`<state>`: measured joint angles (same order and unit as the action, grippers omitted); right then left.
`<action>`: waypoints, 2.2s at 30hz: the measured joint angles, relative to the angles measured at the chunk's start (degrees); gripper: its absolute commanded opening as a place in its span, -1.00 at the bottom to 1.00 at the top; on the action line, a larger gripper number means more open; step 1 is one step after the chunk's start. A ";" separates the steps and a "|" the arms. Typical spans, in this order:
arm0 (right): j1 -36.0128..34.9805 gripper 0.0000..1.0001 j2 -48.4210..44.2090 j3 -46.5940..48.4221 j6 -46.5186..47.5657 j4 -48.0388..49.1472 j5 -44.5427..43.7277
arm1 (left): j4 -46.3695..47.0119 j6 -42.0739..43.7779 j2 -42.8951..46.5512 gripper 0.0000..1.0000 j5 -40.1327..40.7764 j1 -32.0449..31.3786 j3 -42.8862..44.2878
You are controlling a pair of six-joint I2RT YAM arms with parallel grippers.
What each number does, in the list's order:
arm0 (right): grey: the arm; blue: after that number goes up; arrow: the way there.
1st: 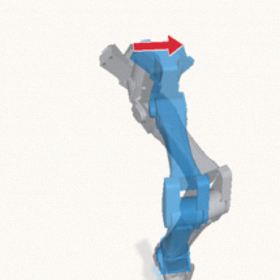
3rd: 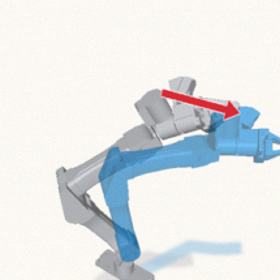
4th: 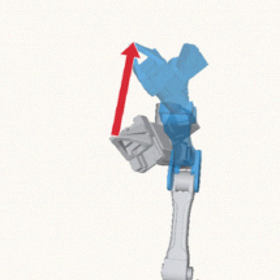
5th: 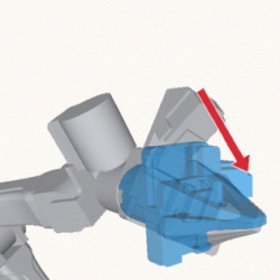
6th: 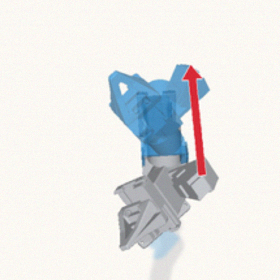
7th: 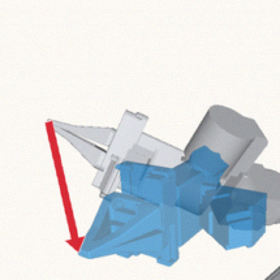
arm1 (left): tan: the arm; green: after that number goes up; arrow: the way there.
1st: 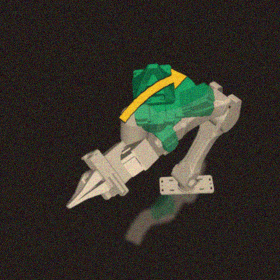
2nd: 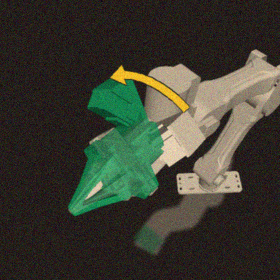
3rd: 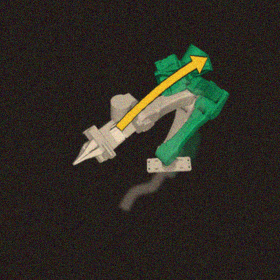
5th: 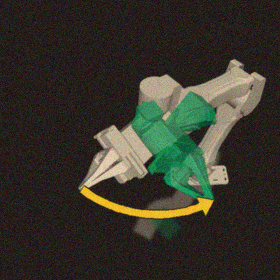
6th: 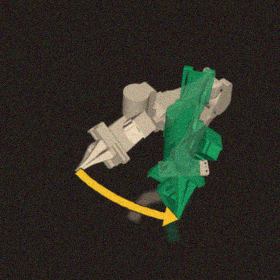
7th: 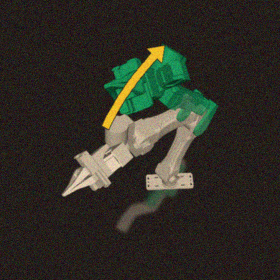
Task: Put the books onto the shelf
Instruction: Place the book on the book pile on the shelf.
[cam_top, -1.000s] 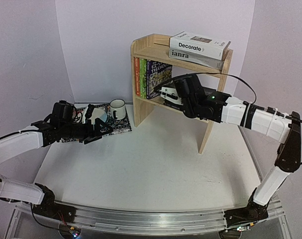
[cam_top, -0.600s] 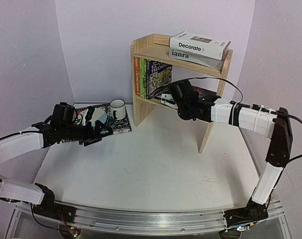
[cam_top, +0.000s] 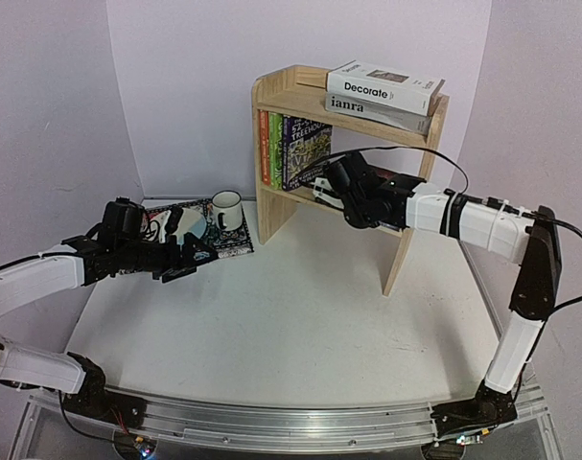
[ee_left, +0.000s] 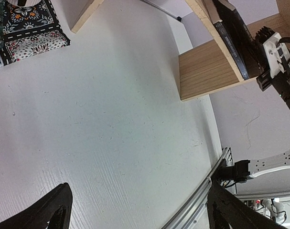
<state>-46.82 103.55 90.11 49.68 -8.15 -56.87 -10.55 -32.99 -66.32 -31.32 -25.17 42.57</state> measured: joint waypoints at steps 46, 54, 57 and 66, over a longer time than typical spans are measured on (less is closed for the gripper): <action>-2.14 -0.93 -4.13 -3.43 -8.43 -3.66 2.69 | 0.02 -0.50 -3.63 0.99 -1.56 0.00 0.04; -2.15 -0.95 -4.13 -3.52 -9.27 -4.40 3.72 | 0.02 -0.57 -3.63 0.99 -1.63 0.00 0.04; -2.13 -0.97 -4.13 -3.51 -9.25 -4.47 3.78 | 0.02 -0.64 -3.63 0.99 -1.65 0.00 0.04; -1.50 -0.97 -4.13 -3.50 -9.39 -4.75 5.37 | 0.02 -1.47 -3.63 0.99 -1.63 0.00 0.04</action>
<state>-48.32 99.42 86.61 40.29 -12.91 -51.50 -10.52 -34.47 -69.95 -32.95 -25.17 42.61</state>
